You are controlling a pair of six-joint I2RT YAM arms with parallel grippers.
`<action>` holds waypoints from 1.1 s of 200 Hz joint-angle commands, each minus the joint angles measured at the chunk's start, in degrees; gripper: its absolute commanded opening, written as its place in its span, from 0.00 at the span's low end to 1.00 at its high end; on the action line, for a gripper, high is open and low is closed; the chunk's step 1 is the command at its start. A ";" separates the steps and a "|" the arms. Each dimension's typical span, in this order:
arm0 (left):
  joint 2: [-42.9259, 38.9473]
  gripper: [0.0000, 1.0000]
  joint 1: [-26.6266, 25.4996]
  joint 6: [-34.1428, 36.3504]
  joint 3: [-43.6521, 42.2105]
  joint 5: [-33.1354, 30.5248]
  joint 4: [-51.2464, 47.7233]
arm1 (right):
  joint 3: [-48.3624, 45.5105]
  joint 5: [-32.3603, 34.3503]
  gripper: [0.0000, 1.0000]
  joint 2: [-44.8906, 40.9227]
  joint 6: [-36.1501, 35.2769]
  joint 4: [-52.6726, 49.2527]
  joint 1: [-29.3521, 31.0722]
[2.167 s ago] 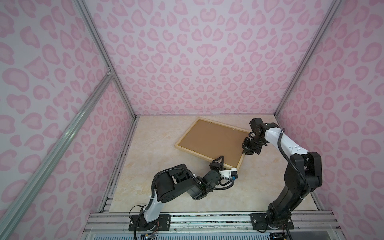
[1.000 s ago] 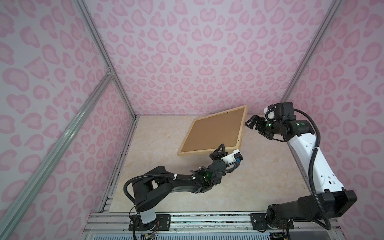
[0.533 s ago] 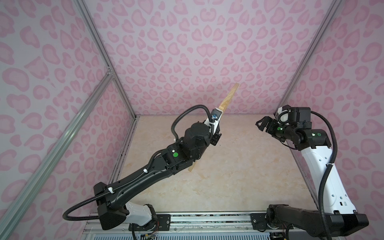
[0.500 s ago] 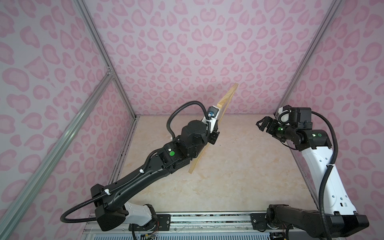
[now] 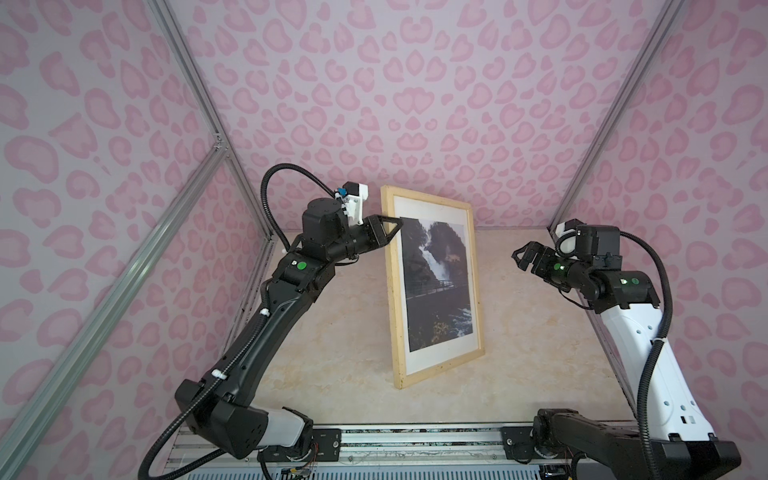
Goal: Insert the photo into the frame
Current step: 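Tip the frame over away from the robot with the left gripper, laying it face up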
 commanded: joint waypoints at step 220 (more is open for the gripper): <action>36.68 0.05 13.75 -21.89 -12.78 30.32 43.18 | -28.04 -9.13 0.98 -12.96 2.19 31.92 7.13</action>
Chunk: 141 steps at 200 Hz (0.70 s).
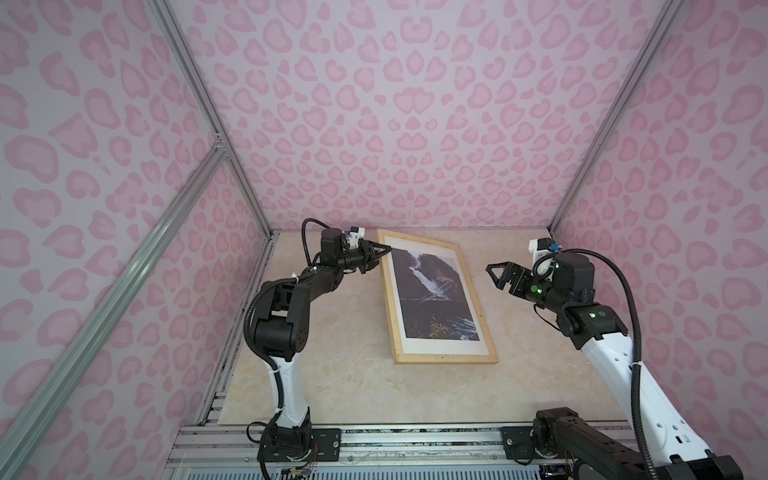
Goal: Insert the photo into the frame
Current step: 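Tip the frame over away from the robot with the left gripper, laying it face up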
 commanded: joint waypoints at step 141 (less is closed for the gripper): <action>2.83 0.98 9.83 21.19 9.08 -12.25 -36.60 | -9.06 0.53 0.98 -5.64 0.24 5.35 -0.50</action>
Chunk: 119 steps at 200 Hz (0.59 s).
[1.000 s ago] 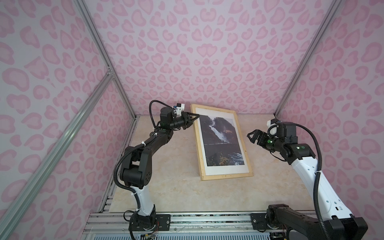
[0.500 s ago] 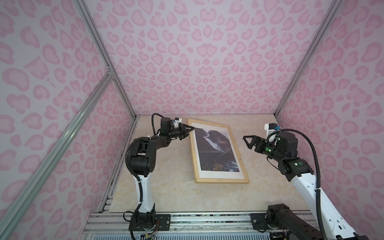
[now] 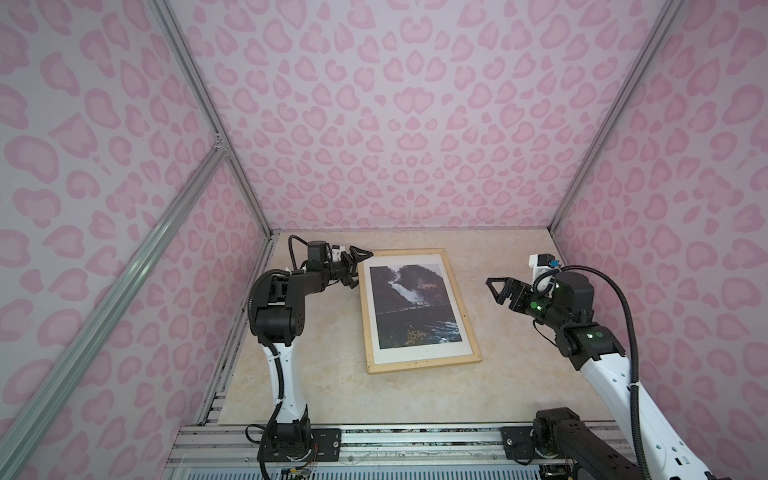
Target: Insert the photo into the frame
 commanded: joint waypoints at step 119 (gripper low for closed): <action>-9.84 0.98 1.52 32.77 20.02 -36.78 -53.83 | 2.37 0.65 0.98 1.46 -0.98 0.65 -1.17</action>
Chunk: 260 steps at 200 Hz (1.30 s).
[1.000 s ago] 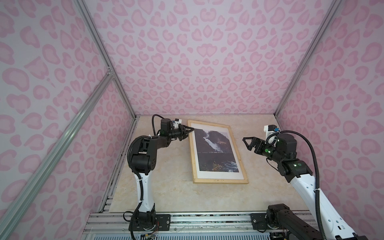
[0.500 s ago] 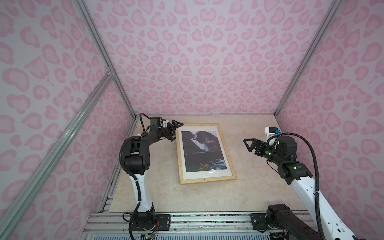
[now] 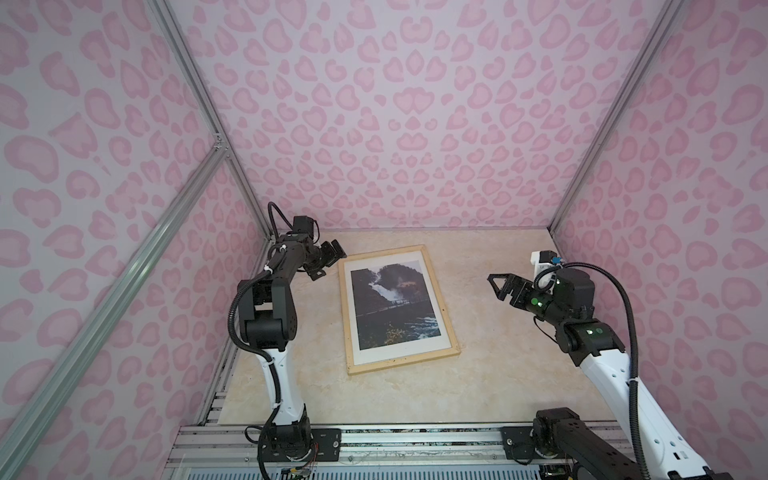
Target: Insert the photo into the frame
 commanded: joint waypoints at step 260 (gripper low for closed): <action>-34.02 0.97 -4.49 29.59 -83.98 -39.28 103.77 | -29.77 37.16 0.98 16.39 -23.09 61.34 -5.26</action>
